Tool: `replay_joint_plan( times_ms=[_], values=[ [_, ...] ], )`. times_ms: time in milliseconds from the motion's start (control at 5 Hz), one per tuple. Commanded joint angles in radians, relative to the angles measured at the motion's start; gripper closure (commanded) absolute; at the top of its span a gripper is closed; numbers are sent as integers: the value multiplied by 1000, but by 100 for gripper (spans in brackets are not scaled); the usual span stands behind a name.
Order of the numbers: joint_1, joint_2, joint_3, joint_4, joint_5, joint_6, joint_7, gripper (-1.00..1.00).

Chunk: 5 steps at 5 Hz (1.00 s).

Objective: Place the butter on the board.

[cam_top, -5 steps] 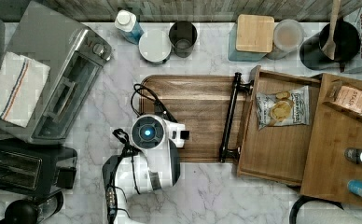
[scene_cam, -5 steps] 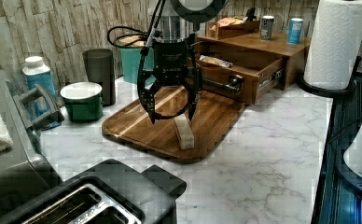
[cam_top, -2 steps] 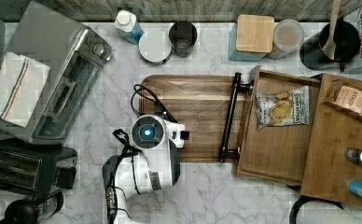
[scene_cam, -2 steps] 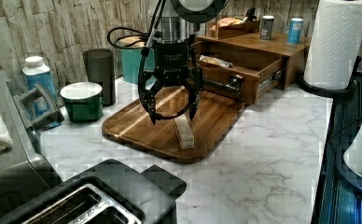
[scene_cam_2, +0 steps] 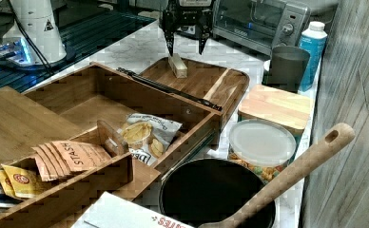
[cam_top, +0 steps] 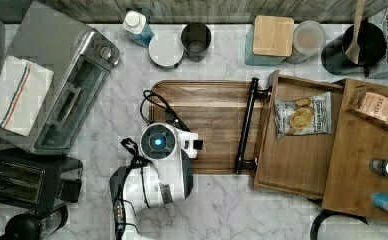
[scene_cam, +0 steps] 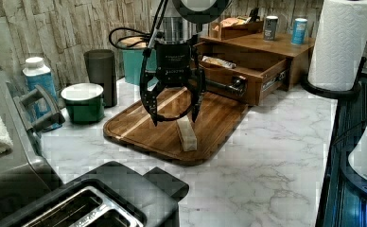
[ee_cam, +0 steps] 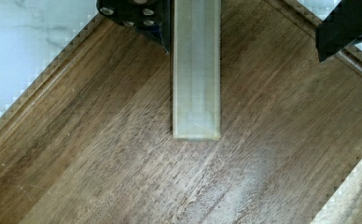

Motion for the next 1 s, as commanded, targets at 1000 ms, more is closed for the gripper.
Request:
replay_joint_plan(
  times_ms=[1000],
  values=[
    [19,-26,12,22,9,-1,28,-100]
  ],
)
